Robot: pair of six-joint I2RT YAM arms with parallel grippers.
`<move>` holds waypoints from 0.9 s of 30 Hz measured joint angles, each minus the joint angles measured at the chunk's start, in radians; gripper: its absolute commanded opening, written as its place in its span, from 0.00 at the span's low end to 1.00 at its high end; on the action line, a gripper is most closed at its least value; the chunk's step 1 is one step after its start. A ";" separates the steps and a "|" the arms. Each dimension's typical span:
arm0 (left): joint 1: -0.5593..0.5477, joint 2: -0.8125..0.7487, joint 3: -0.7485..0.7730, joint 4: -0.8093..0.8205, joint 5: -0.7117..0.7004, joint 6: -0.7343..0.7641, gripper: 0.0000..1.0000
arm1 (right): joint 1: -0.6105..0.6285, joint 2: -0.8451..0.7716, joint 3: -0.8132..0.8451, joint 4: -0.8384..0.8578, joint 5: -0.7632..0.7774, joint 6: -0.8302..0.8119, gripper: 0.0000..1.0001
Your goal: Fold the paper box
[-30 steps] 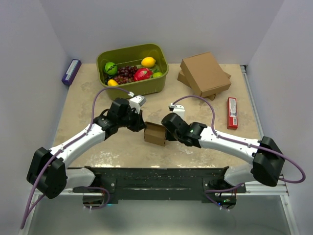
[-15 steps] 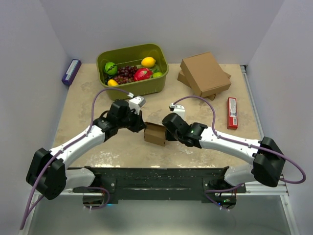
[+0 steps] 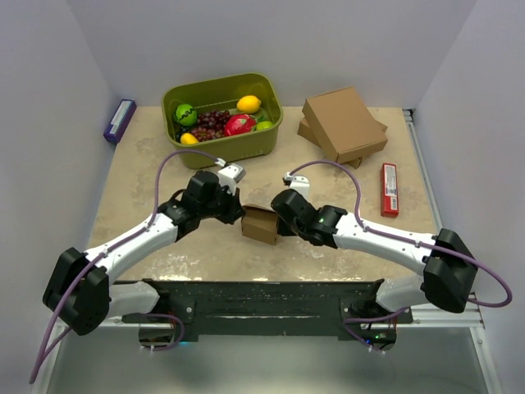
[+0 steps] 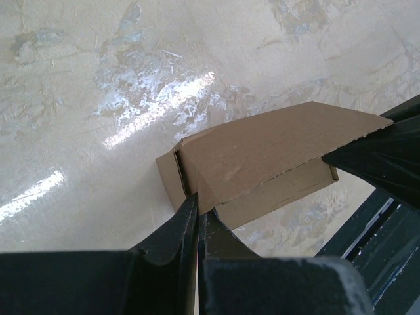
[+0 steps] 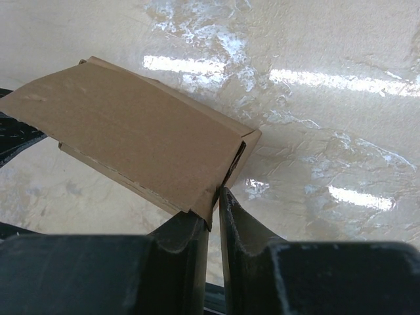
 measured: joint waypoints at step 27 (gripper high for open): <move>-0.016 -0.004 0.158 -0.150 0.015 0.132 0.43 | 0.001 0.001 0.002 -0.002 0.010 -0.009 0.14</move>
